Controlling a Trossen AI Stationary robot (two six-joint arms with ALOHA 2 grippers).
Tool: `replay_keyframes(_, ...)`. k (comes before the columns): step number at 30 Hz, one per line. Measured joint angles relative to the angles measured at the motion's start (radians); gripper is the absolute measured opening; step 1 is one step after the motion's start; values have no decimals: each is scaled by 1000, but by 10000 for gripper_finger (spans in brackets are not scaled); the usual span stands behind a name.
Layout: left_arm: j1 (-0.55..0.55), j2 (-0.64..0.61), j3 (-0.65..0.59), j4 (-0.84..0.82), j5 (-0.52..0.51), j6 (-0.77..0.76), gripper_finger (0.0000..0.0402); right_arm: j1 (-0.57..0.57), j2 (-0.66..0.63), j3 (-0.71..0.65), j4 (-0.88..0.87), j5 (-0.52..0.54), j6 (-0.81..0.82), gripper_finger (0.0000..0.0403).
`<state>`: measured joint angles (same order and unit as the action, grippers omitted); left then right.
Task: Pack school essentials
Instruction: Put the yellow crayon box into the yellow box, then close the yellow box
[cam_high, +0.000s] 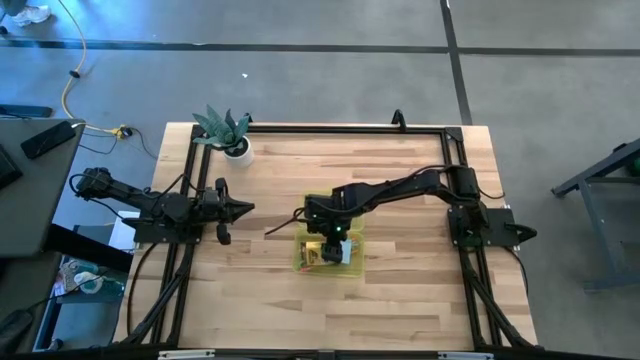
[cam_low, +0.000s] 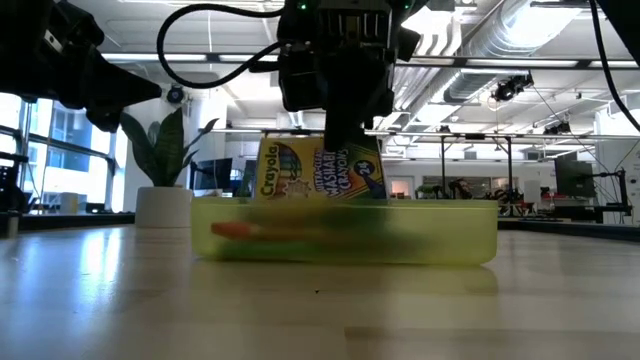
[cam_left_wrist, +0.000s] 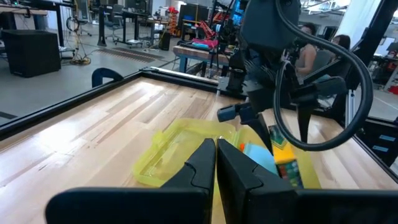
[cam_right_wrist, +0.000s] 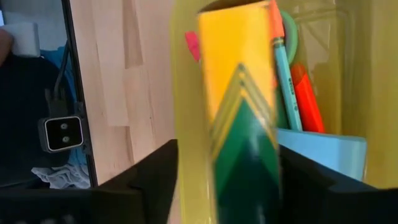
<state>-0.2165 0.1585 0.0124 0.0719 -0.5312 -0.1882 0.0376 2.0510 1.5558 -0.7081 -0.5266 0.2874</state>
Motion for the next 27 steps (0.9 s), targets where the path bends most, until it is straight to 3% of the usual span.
replay_keyframes(8,0,0,0,0,0,0,5,-26,0,0,-23,-20,0,273)
replay_keyframes(19,0,0,0,0,0,0,5,-70,-41,0,-72,-54,-49,277)
replay_keyframes(27,0,0,0,0,0,0,5,-84,-113,0,-126,79,-133,277)
